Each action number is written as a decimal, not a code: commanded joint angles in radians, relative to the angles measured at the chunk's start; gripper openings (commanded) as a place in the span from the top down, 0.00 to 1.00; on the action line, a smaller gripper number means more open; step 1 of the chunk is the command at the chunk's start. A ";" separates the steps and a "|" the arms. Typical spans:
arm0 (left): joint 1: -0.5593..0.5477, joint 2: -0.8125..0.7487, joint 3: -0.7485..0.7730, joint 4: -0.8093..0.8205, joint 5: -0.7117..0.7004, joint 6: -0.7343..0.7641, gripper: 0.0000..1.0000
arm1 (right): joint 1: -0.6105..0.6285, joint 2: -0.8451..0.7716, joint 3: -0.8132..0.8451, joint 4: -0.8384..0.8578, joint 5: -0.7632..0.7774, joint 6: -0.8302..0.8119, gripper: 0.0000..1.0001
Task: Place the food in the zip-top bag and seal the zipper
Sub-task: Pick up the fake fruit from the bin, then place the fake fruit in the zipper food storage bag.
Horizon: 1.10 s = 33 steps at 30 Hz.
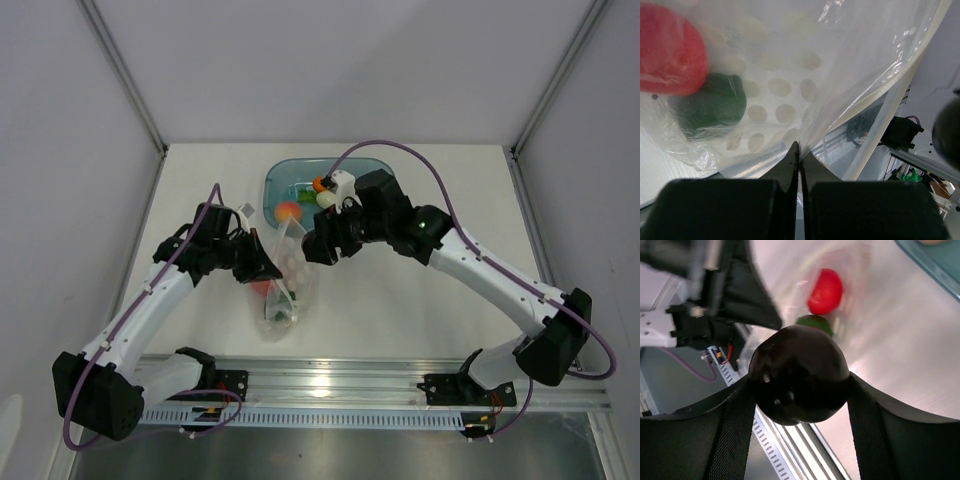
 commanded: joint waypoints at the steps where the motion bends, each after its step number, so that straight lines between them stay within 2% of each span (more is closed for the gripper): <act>1: 0.011 0.004 0.014 0.037 0.011 0.006 1.00 | 0.056 -0.063 -0.025 0.114 -0.002 -0.039 1.00; 10: 0.011 -0.049 -0.015 0.023 0.006 0.007 1.00 | 0.095 -0.004 -0.003 0.106 0.024 -0.039 1.00; 19: 0.009 -0.050 -0.006 0.015 0.021 0.009 0.99 | 0.095 0.076 0.069 0.099 0.013 -0.044 0.80; 20: 0.009 -0.049 0.002 0.015 0.018 0.012 0.99 | 0.095 0.081 0.073 0.099 0.005 -0.041 0.72; 21: 0.009 -0.046 0.010 0.011 0.018 0.014 0.99 | 0.095 0.090 0.076 0.094 -0.018 -0.042 0.60; 22: 0.009 -0.036 0.019 0.011 0.020 0.017 0.99 | 0.095 0.101 0.087 0.086 -0.022 -0.045 0.43; 23: 0.011 -0.030 0.023 0.008 0.024 0.017 0.99 | 0.096 0.108 0.090 0.076 -0.021 -0.054 0.07; 24: 0.011 -0.026 0.034 0.005 0.024 0.018 1.00 | 0.096 0.111 0.095 0.056 -0.006 -0.058 0.01; 33: 0.011 -0.032 0.050 -0.026 -0.025 0.029 0.99 | 0.074 0.127 0.207 0.028 0.102 -0.113 0.01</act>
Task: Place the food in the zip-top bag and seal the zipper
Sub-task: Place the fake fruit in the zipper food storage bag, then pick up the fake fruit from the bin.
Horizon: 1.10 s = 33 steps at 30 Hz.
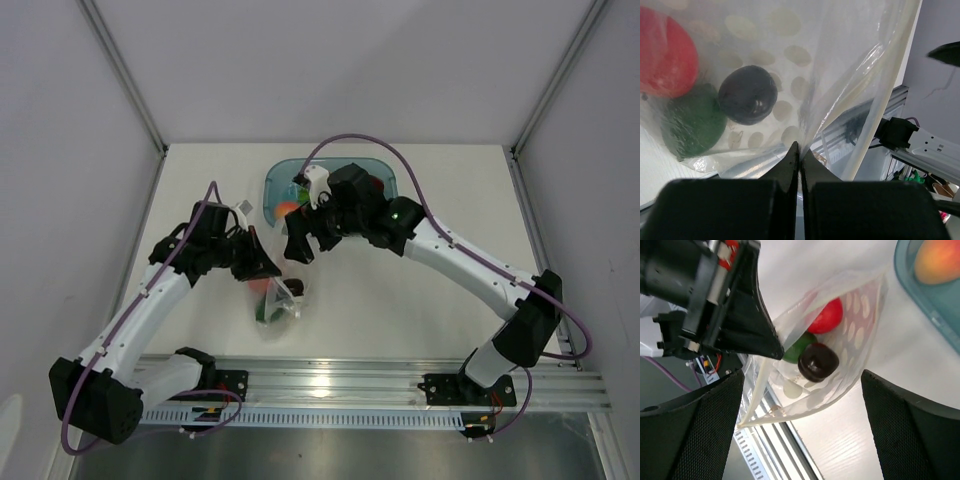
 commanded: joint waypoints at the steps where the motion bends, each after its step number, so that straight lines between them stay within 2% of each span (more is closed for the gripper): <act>1: 0.009 -0.015 0.015 -0.017 -0.020 0.018 1.00 | -0.022 0.012 0.102 0.008 0.049 -0.030 0.01; 8: 0.010 -0.070 -0.073 -0.021 -0.034 0.009 1.00 | -0.157 0.132 0.235 0.029 0.024 0.112 0.01; 19: 0.010 -0.109 -0.137 -0.026 -0.020 0.004 0.99 | -0.277 0.515 0.703 -0.089 -0.022 0.254 0.01; 25: 0.010 -0.110 -0.144 -0.012 -0.011 0.011 0.99 | -0.313 0.649 0.755 -0.077 -0.083 0.349 0.00; 33: 0.009 -0.072 -0.124 0.003 0.003 0.023 0.99 | -0.323 0.782 0.742 -0.088 -0.154 0.334 0.01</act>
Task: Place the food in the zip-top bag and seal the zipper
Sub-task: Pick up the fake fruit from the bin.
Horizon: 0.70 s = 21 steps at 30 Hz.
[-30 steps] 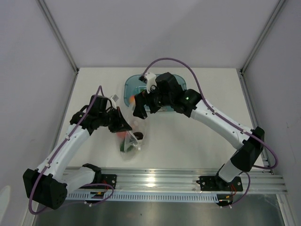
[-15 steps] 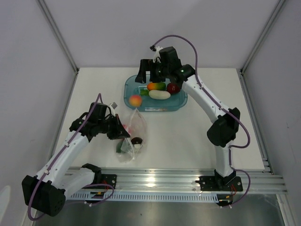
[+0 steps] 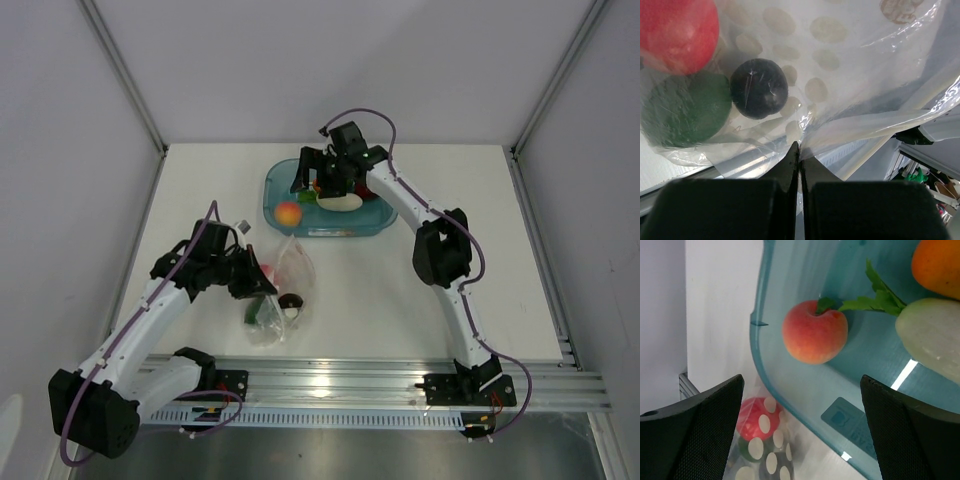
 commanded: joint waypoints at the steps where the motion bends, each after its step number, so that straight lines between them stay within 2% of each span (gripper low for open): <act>1: 0.010 0.014 0.020 0.024 0.027 0.021 0.99 | 0.005 0.025 0.020 0.014 -0.063 0.011 0.00; 8: 0.010 0.003 -0.001 0.040 0.042 -0.002 0.99 | 0.005 0.089 0.032 0.056 -0.097 0.040 0.01; 14: 0.010 -0.018 0.008 -0.011 0.012 0.021 1.00 | 0.017 0.148 0.034 0.100 -0.106 0.072 0.01; 21: 0.008 0.007 0.002 -0.011 0.038 0.045 0.99 | 0.034 0.195 0.038 0.177 -0.115 0.095 0.01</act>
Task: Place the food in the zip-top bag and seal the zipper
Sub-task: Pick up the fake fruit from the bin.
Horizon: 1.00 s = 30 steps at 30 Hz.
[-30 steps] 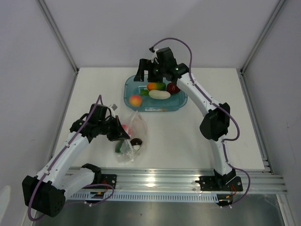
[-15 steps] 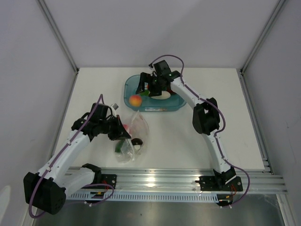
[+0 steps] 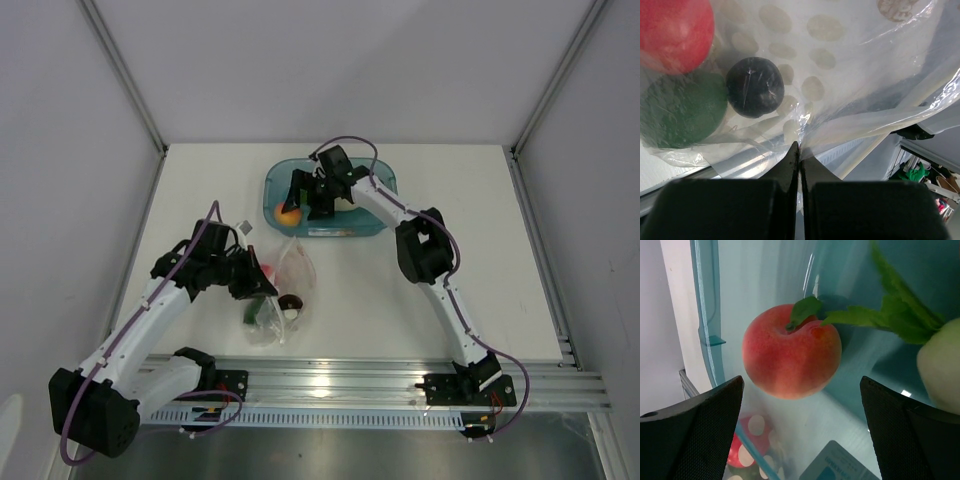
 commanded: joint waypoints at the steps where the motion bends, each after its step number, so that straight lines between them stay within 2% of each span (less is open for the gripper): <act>1: 0.009 -0.006 0.004 -0.014 0.012 0.039 0.99 | 0.015 0.015 0.046 0.087 -0.023 0.028 0.01; 8: 0.009 -0.002 0.021 -0.035 0.008 0.067 0.99 | 0.024 0.071 0.097 0.113 -0.029 0.063 0.01; 17: 0.009 0.008 0.027 -0.040 0.003 0.092 1.00 | 0.030 0.092 0.097 0.117 -0.037 0.069 0.18; 18: 0.011 0.009 0.027 -0.038 0.005 0.092 0.99 | 0.029 0.092 0.098 0.120 -0.033 0.069 0.26; 20: 0.011 0.012 0.028 -0.037 0.006 0.095 1.00 | 0.024 0.091 0.102 0.126 -0.036 0.075 0.34; 21: 0.012 0.012 0.030 -0.037 0.006 0.096 0.99 | 0.023 0.092 0.102 0.133 -0.041 0.083 0.47; 24: 0.014 0.015 0.040 -0.037 0.008 0.099 0.99 | 0.012 0.091 0.108 0.139 -0.055 0.098 0.68; 26: 0.015 0.020 0.039 -0.035 0.008 0.104 0.99 | 0.008 0.082 0.109 0.141 -0.063 0.098 0.71; 30: 0.018 0.034 0.041 -0.026 0.022 0.104 1.00 | -0.002 0.054 0.109 0.141 -0.070 0.092 0.86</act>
